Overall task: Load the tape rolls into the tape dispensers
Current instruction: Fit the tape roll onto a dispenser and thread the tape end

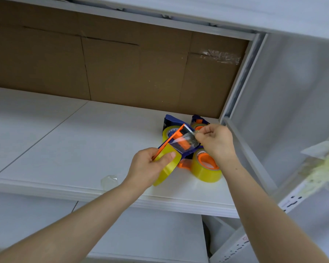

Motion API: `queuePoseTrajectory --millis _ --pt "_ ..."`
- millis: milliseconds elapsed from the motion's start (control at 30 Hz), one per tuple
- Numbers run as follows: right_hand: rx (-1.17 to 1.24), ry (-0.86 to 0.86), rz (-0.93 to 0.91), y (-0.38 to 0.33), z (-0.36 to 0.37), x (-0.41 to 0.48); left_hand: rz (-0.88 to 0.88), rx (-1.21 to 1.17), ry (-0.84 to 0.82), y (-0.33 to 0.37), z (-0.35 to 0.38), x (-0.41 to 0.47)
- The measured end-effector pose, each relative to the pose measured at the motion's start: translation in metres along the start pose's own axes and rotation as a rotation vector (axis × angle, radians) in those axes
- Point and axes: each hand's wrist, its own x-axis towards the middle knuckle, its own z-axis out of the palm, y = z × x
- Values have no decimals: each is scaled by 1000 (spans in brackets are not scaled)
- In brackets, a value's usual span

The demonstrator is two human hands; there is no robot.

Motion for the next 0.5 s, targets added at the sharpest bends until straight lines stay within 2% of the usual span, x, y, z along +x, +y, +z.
queuePoseTrajectory --millis 167,400,500 --pt "95 72 -64 2 2 -8 -110 -94 -23 4 -1 3" --pt "-250 -73 -42 6 20 -3 -188 -54 -1 -10 -9 4" --pt "-319 -110 -16 7 31 0 -196 -4 45 -12 -10 3"
